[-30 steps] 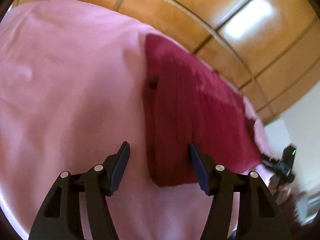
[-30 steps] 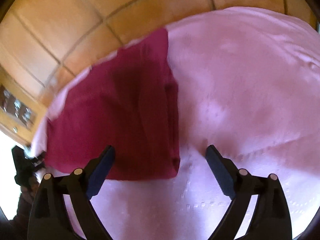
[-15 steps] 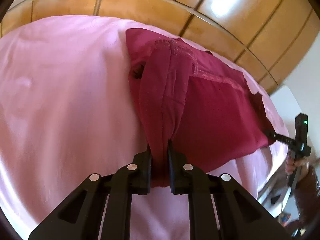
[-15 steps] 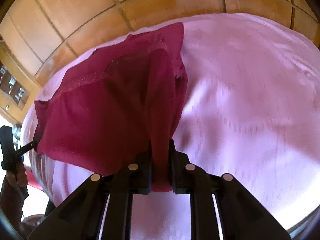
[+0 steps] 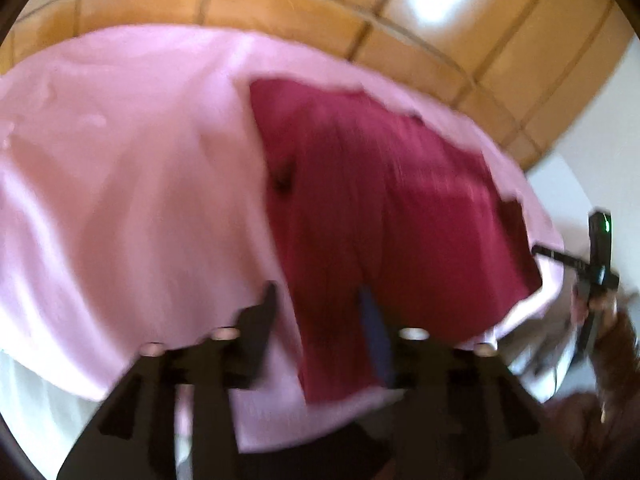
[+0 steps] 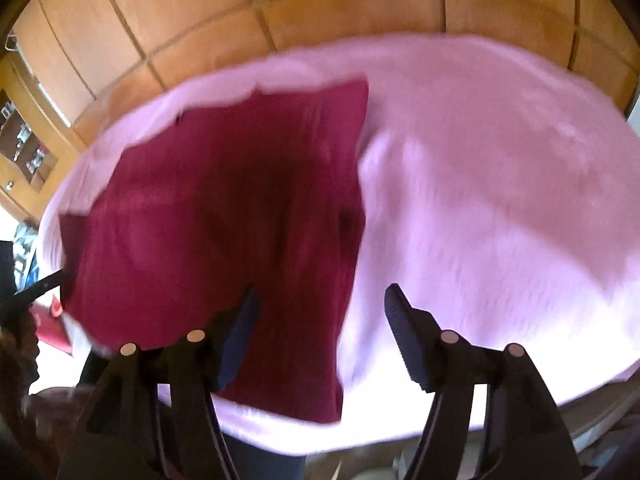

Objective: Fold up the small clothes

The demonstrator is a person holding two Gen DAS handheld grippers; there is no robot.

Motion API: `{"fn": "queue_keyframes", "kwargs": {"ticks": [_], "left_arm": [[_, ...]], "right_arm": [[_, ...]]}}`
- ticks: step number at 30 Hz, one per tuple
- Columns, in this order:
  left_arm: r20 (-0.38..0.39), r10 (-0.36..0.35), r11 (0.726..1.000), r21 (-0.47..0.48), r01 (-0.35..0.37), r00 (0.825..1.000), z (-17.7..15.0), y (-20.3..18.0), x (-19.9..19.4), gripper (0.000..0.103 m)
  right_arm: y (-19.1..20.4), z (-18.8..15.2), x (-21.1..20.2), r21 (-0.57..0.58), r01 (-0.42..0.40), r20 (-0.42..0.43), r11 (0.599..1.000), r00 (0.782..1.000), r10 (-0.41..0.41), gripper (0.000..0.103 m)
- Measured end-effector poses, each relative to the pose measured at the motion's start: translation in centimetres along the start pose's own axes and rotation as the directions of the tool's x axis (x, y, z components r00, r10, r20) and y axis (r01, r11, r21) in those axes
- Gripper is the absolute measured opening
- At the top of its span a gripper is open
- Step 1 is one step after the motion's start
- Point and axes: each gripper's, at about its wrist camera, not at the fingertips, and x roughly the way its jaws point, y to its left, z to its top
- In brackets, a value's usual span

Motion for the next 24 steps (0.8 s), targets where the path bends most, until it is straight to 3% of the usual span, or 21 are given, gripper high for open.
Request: {"fn": "queue_keyframes", "kwargs": {"ticks": [3,5,6,7,9,11,16,19,22,23,24], "left_arm": [[0.052,0.007,1.0,-0.021,-0.006,0.999,1.9,0.2,0.7,0.056],[0.056,0.002,0.999,-0.032,0.0,0.998,3.1,0.2,1.9,0.056],[0.053,0.002,1.0,-0.029,0.0,0.999,3.3,0.1,2.5,0.055],[0.04,0.009,1.0,-0.017,-0.008,0.999,3.6,-0.1,3.3,0.052],[0.012,0.016,1.0,0.01,-0.016,1.0,3.5,-0.4,3.9,0.02],[0.037,0.047,0.998,0.049,-0.049,0.998,3.4,-1.0,3.3,0.007],[0.126,-0.021,0.998,0.06,0.013,0.992,3.8,-1.0,-0.9,0.007],[0.165,-0.06,0.994,0.099,0.044,0.985,4.7,-2.1,-2.3,0.007],[0.161,-0.05,0.989,0.144,0.026,0.986,5.1,-3.1,-1.6,0.007],[0.144,-0.049,0.989,0.146,0.028,0.988,5.0,-3.0,-1.1,0.007],[0.13,-0.038,0.989,0.146,0.019,0.991,4.8,-2.9,-0.7,0.007]], "right_arm": [[0.3,1.8,1.3,-0.006,0.022,0.037,1.0,0.999,-0.022,0.061],[0.8,2.9,3.0,-0.026,0.043,0.032,0.999,0.999,-0.042,0.048],[0.8,2.8,3.6,-0.036,0.045,0.021,0.998,0.999,-0.045,0.037],[1.1,3.0,4.3,-0.053,0.05,0.007,0.997,0.999,-0.049,0.02],[1.5,2.6,4.0,-0.085,0.075,0.013,0.993,0.997,-0.075,0.008],[2.1,2.5,2.5,-0.105,0.095,0.056,0.99,0.994,-0.089,0.007],[3.2,2.1,-1.5,-0.173,0.162,0.15,0.971,0.979,-0.137,0.007],[3.4,2.4,-1.1,-0.195,0.169,0.132,0.966,0.981,-0.145,0.007],[3.2,2.0,0.7,-0.198,0.156,0.058,0.968,0.987,-0.148,0.009],[2.8,1.6,1.6,-0.182,0.142,0.028,0.973,0.99,-0.139,0.014],[2.7,1.3,2.1,-0.164,0.133,0.016,0.977,0.991,-0.133,0.03]]}}
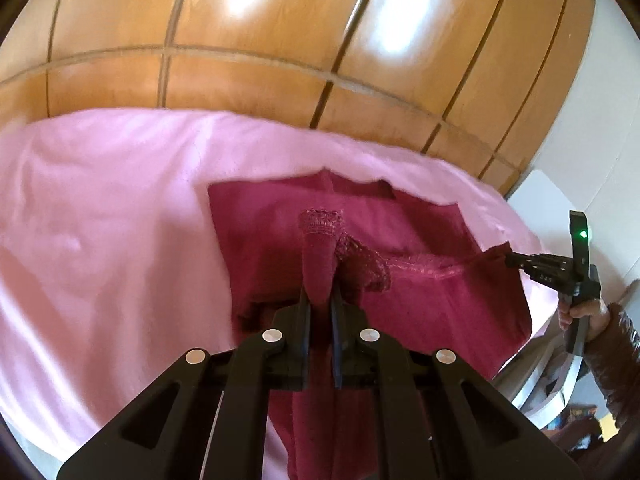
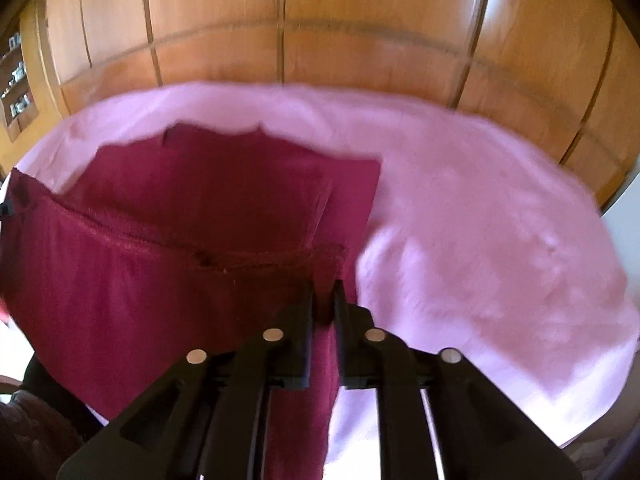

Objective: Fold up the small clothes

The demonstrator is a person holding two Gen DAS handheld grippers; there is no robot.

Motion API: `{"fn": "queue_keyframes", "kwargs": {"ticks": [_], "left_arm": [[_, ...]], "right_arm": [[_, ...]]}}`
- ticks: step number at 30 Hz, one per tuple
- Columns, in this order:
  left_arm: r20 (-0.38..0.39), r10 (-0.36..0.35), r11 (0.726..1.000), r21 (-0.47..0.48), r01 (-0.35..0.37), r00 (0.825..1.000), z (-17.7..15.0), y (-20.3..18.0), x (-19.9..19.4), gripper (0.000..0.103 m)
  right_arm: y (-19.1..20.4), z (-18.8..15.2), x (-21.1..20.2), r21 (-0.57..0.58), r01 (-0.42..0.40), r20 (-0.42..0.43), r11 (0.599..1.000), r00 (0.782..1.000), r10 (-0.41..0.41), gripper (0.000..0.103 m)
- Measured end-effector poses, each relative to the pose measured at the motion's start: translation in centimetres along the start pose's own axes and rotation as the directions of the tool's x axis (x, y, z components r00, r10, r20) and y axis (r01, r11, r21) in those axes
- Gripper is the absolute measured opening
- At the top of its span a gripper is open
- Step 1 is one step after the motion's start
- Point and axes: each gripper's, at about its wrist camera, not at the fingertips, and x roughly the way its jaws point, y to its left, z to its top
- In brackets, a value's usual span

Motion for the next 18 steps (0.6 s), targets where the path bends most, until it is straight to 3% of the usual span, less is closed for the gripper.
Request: {"fn": "queue_keyframes", "kwargs": {"ticks": [2,3,6,9,11,12,18], "left_arm": [[-0.035,0.022,1.0,0.0,-0.022,0.999,-0.7,0.3,0.9,0.007],[-0.05,0.027,1.0,-0.006,-0.027,0.998,-1.2,0.6,1.2,0.007],[-0.069,0.031,0.999,-0.025,-0.033,0.997,-2.0,1.2,1.2,0.007],[-0.072,0.025,0.999,-0.037,-0.028,0.997,-2.3,1.3,1.2,0.007],[-0.07,0.018,0.999,-0.032,-0.021,0.997,-2.4,1.1,1.0,0.007],[-0.068,0.016,0.999,-0.029,-0.018,0.998,-2.3,1.0,0.9,0.007],[-0.033,-0.003,1.0,-0.019,0.003,0.999,-1.8,0.6,-1.1,0.007]], "right_arm": [[-0.2,-0.6,0.8,0.028,-0.032,-0.021,0.999,0.999,0.033,0.047],[-0.3,-0.8,1.1,0.034,-0.033,-0.026,0.999,0.999,0.034,0.051],[-0.4,-0.8,1.4,0.052,-0.028,0.001,0.998,1.0,0.028,0.059],[-0.3,-0.2,1.2,0.061,-0.023,0.05,0.998,0.999,0.02,0.06],[0.4,0.3,1.8,0.019,-0.011,0.041,1.0,0.999,0.01,0.038],[0.8,0.3,2.1,-0.007,0.009,0.032,1.0,0.999,-0.009,0.008],[0.7,0.5,-2.1,-0.001,0.052,0.147,0.999,0.988,-0.051,0.006]]}}
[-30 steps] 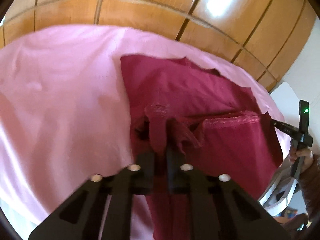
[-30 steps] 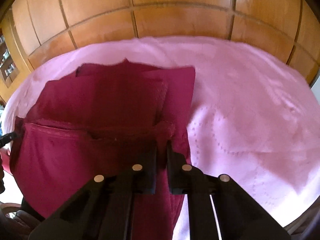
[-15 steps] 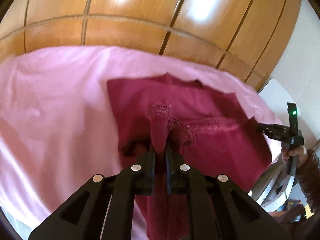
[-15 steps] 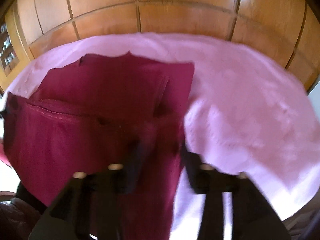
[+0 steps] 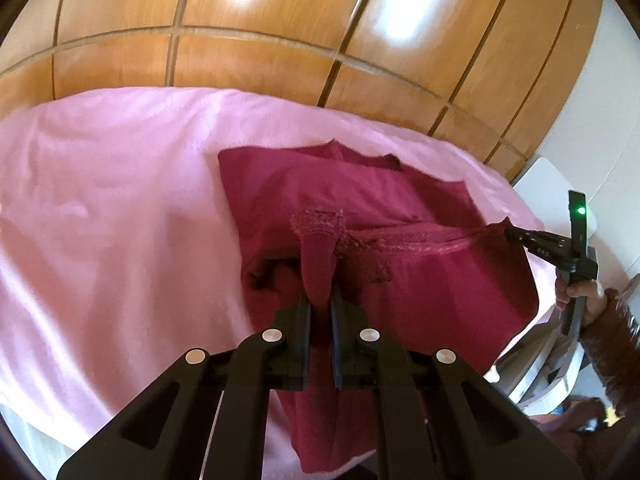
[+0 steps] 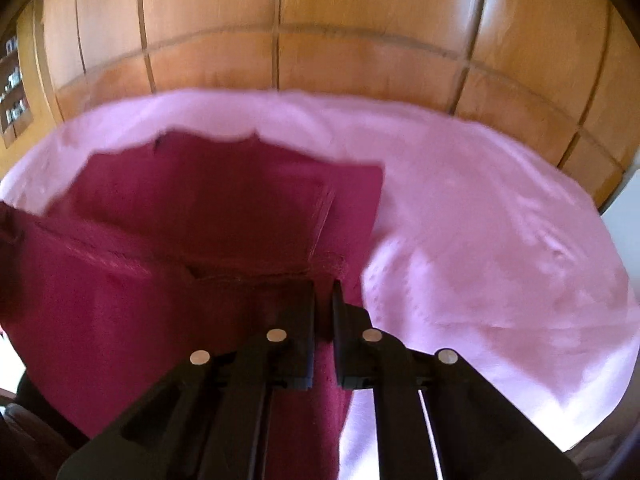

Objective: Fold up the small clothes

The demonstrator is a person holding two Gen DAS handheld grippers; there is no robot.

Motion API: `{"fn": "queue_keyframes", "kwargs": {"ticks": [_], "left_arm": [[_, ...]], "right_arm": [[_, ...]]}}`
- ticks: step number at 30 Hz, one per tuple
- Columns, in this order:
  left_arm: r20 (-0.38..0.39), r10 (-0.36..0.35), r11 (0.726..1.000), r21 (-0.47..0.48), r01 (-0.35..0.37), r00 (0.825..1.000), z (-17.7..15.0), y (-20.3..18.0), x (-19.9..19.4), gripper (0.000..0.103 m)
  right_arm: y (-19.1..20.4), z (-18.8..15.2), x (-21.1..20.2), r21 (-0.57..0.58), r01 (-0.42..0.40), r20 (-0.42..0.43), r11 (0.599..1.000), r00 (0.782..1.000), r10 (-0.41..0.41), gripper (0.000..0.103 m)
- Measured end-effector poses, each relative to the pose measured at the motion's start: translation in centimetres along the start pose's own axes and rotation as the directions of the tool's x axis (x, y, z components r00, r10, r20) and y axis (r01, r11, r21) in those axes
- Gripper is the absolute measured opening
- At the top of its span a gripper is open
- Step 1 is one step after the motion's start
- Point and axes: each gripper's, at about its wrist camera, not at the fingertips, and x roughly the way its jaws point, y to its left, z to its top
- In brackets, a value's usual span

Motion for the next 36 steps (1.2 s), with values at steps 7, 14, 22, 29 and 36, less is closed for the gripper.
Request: {"fn": "queue_keyframes", "kwargs": {"ticks": [7,14,22,29,36], "left_arm": [[0.122,-0.029,0.999,-0.025,0.032,0.992,4.2,0.6,-2.5,0.007],[0.141,0.082,0.997,-0.001,-0.083,0.987,12.2,2.1,3.0,0.007],[-0.087,0.251,0.963,-0.082,-0.258,0.964,15.2,6.7,15.8,0.007],[-0.119,0.248,0.955,-0.136,-0.263,0.961,13.4,8.0,16.2,0.019],[-0.083,0.148,0.975,-0.156,-0.16,0.985,7.7,7.4,8.9,0.019]], "right_arm": [[-1.6,4.6,-2.4,0.088,-0.035,0.117,0.995,0.993,0.025,0.006],[-3.1,10.9,6.0,0.184,-0.005,0.046,0.983,0.999,-0.003,0.006],[-1.5,12.0,17.6,0.13,0.147,-0.15,0.981,0.98,-0.127,0.006],[-3.4,10.8,17.3,0.193,0.109,-0.144,0.975,0.986,-0.082,0.064],[-8.1,5.0,8.9,0.316,-0.038,-0.092,0.948,0.993,0.07,0.064]]}}
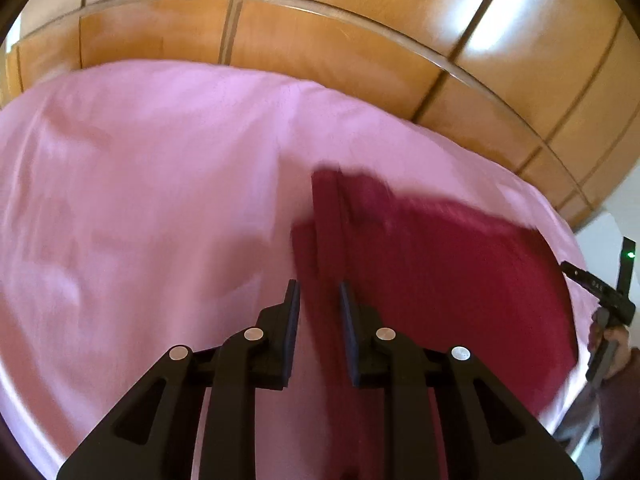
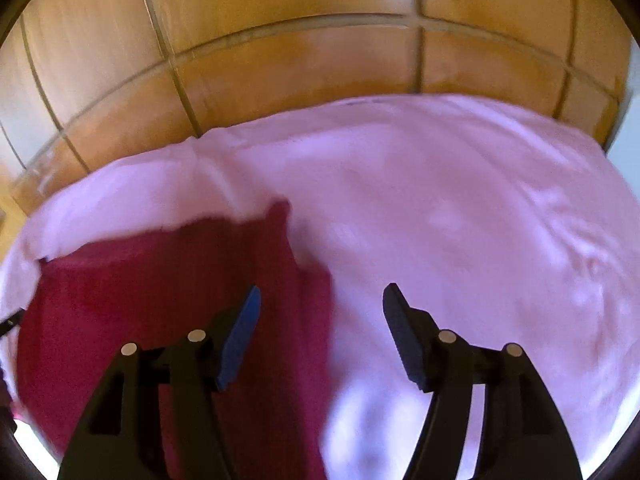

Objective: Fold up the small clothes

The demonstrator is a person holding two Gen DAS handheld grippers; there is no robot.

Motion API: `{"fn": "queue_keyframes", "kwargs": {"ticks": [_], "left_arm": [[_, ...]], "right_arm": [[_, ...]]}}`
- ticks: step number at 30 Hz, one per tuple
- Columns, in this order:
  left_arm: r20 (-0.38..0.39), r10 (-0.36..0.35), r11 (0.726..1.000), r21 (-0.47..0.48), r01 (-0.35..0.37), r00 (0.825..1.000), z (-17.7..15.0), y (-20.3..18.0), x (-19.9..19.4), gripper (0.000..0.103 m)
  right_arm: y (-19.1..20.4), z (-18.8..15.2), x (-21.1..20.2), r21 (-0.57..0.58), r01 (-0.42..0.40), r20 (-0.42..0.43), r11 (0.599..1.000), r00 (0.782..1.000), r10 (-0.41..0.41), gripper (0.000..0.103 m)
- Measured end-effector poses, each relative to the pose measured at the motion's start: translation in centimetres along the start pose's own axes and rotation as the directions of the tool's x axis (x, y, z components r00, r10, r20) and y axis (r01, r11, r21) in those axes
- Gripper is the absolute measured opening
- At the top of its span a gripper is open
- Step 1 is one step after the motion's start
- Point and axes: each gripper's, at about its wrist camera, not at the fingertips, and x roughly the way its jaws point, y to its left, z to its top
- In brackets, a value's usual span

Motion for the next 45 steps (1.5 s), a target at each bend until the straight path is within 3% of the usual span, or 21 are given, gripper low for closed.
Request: {"fn": "queue_keyframes", "kwargs": {"ticks": [5,9,11,12,13,16,19,20,21,22,23,24,25,26,29,34,35,36,39,42,45], "left_arm": [[-0.021,-0.069,0.998,-0.013,0.068,0.997,-5.2,0.1,-3.1,0.019],[-0.045,-0.096,0.995,-0.041,0.095,0.994,-8.1,-0.1,-3.5,0.019],[-0.043,-0.107,0.992,-0.07,0.104,0.993,-8.5,0.2,-3.2,0.019],[-0.042,-0.109,0.99,-0.092,0.105,0.993,-8.7,0.4,-3.1,0.02],[-0.04,-0.094,0.992,-0.093,0.09,0.995,-8.6,0.2,-2.9,0.024],[-0.024,-0.043,0.997,-0.058,0.042,0.999,-8.9,0.3,-4.1,0.03],[0.001,-0.054,0.997,-0.059,0.054,0.999,-9.3,1.0,-5.2,0.031],[0.004,-0.065,0.995,-0.072,0.065,0.998,-9.4,1.3,-5.3,0.042],[0.011,-0.079,0.993,-0.088,0.079,0.997,-9.7,1.4,-5.7,0.052],[0.021,-0.092,0.991,-0.097,0.094,0.996,-9.8,1.4,-5.9,0.054],[0.025,-0.11,0.99,-0.083,0.111,0.994,-9.7,1.1,-6.1,0.054],[0.026,-0.127,0.99,-0.061,0.129,0.992,-9.7,0.7,-6.3,0.056],[0.032,-0.147,0.988,-0.034,0.148,0.989,-9.6,0.1,-6.6,0.058],[0.043,-0.164,0.986,-0.007,0.164,0.986,-9.7,-0.3,-7.0,0.062],[0.048,-0.184,0.983,0.03,0.183,0.982,-9.6,-1.1,-6.9,0.062],[0.0,-0.187,0.982,0.027,0.187,0.982,-9.7,-1.2,-4.6,0.062],[-0.011,-0.191,0.981,0.016,0.192,0.981,-9.6,-1.0,-4.1,0.059],[-0.02,-0.207,0.978,0.003,0.207,0.978,-9.5,-0.9,-3.7,0.045],[-0.037,-0.234,0.972,0.009,0.234,0.972,-9.5,-1.2,-3.4,0.017],[-0.051,-0.173,0.982,0.071,0.176,0.984,-10.4,-1.3,-3.8,0.012],[-0.069,-0.2,0.979,0.02,0.202,0.977,-11.3,0.4,-3.5,0.012]], "right_arm": [[-2.7,-5.2,-4.6,0.082,-0.142,-0.032,0.987,0.989,0.145,0.064],[-1.4,-9.2,-5.3,0.065,-0.227,-0.094,0.972,0.968,0.232,0.063],[-0.4,-10.3,-4.2,0.031,-0.182,-0.13,0.983,0.974,0.185,0.042],[0.0,-10.7,-3.6,0.03,-0.172,-0.151,0.985,0.973,0.174,0.025],[0.0,-10.7,-3.7,0.031,-0.16,-0.145,0.987,0.976,0.163,0.019],[0.0,-10.3,-5.3,-0.019,-0.105,-0.107,0.994,0.989,0.103,0.009],[-0.2,-10.7,-4.5,-0.033,-0.078,-0.134,0.996,0.988,0.073,0.009],[0.0,-10.7,-4.2,-0.048,-0.066,-0.139,0.997,0.989,0.059,0.01],[0.8,-10.7,-4.0,-0.08,-0.039,-0.136,0.996,0.99,0.028,0.011],[1.2,-11.4,-4.3,-0.093,-0.014,-0.13,0.996,0.992,0.002,0.019],[1.4,-11.2,-4.3,-0.095,0.008,-0.125,0.995,0.992,-0.02,0.029],[1.3,-11.0,-4.7,-0.085,0.038,-0.107,0.996,0.993,-0.047,0.049],[1.2,-10.6,-5.2,-0.072,0.055,-0.083,0.996,0.995,-0.061,0.056],[1.2,-10.2,-5.7,-0.059,0.065,-0.056,0.996,0.996,-0.068,0.056],[2.3,-8.7,-7.5,-0.035,0.043,0.044,0.998,0.998,-0.041,0.073],[6.8,-6.9,-6.3,-0.119,0.009,0.089,0.993,0.996,0.002,0.081],[7.7,-6.6,-5.7,-0.138,0.007,0.09,0.99,0.996,0.005,0.081],[8.9,-6.3,-4.8,-0.157,0.013,0.096,0.987,0.995,0.002,0.082],[10.7,-4.9,-1.6,-0.188,0.07,0.115,0.98,0.992,-0.049,0.083],[10.1,-5.0,2.4,-0.221,0.208,0.12,0.953,0.975,-0.185,0.09],[8.0,-5.9,3.7,-0.149,0.117,0.135,0.982,0.986,-0.097,0.095]]}}
